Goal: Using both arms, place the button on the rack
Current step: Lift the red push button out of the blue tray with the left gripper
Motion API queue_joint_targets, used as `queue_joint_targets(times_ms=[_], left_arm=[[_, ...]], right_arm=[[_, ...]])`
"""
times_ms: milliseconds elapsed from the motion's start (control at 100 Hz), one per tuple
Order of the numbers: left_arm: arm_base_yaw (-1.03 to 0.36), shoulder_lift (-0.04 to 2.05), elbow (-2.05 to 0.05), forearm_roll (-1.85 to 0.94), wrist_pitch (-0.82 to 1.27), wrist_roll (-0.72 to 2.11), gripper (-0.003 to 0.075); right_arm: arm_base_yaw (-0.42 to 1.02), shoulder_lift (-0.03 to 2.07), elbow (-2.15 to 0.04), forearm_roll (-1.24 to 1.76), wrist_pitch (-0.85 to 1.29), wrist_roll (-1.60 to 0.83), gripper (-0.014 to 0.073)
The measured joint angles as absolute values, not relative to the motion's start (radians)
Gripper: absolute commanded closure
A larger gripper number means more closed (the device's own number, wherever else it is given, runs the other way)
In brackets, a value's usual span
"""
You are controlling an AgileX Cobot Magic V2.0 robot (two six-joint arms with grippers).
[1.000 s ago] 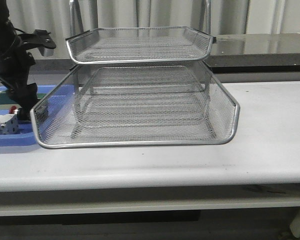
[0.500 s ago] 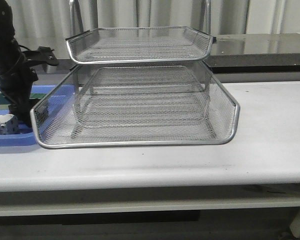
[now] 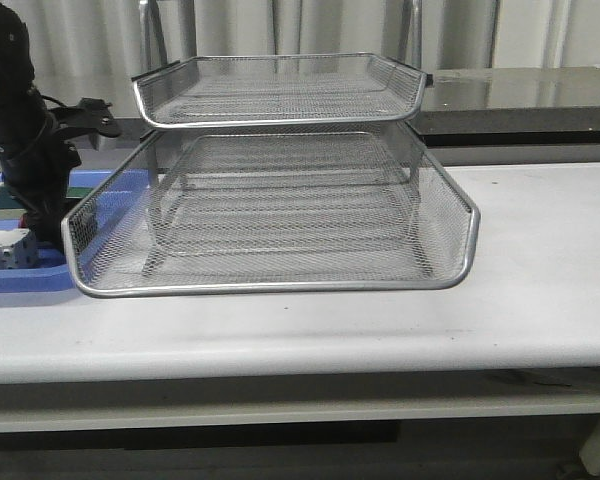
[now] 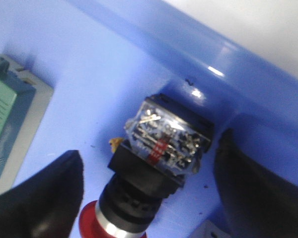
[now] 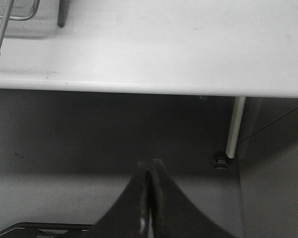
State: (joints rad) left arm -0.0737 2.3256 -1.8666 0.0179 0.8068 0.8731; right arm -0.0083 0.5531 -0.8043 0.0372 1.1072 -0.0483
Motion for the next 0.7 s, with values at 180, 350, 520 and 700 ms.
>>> queue_joint_targets(times_ms=[180, 350, 520, 700], left_arm=[[-0.074, 2.33, -1.867, 0.016, 0.808, 0.873, 0.0583], [-0.074, 2.33, -1.871, 0.016, 0.805, 0.871, 0.0741], [-0.074, 2.33, -1.913, 0.017, 0.863, 0.829, 0.074], [-0.063, 2.273, -1.98, 0.0, 0.925, 0.778, 0.074]], right_arm=[[-0.008, 0.553, -0.804, 0.037, 1.107, -0.048, 0.0664], [-0.008, 0.553, -0.804, 0.037, 1.107, -0.048, 0.0664], [-0.008, 0.553, -0.804, 0.037, 1.107, -0.048, 0.0664], [-0.008, 0.553, -0.804, 0.037, 1.107, -0.048, 0.0664]])
